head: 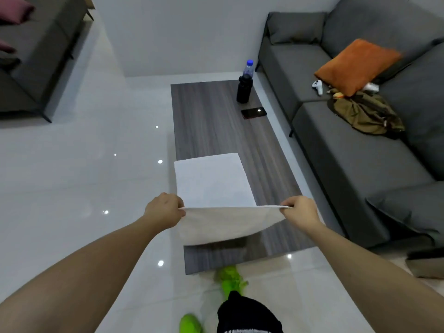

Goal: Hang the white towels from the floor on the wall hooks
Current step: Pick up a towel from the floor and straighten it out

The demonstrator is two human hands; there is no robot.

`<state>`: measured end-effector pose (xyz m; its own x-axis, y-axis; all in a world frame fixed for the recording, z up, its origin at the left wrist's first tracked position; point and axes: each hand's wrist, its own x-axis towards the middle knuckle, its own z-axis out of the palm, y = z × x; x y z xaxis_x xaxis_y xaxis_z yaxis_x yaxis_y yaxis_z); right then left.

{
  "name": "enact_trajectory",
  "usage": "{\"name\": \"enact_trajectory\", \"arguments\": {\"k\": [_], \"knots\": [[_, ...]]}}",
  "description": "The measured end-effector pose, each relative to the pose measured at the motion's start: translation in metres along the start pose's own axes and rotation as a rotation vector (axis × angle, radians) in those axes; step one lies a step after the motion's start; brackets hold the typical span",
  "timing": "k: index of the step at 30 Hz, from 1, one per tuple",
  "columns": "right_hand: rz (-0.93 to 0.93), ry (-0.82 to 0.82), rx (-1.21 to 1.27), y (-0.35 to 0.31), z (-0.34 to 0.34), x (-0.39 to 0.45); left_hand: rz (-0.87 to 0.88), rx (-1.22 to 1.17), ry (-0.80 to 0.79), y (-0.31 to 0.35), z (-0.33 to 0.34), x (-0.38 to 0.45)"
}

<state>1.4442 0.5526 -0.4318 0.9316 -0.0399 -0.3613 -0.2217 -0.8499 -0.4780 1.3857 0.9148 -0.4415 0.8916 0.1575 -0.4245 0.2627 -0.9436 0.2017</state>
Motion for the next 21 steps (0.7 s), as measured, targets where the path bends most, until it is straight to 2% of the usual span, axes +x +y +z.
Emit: {"name": "enact_trajectory", "arguments": {"k": [13,21], "knots": [[-0.048,-0.149,0.004,-0.055,0.050,0.199,-0.303,-0.064,0.017,-0.018,0.010,0.141],[-0.098,-0.113,-0.041,-0.101,0.111,0.329,-0.415,-0.118,0.154,-0.046,0.015,0.258]]}}
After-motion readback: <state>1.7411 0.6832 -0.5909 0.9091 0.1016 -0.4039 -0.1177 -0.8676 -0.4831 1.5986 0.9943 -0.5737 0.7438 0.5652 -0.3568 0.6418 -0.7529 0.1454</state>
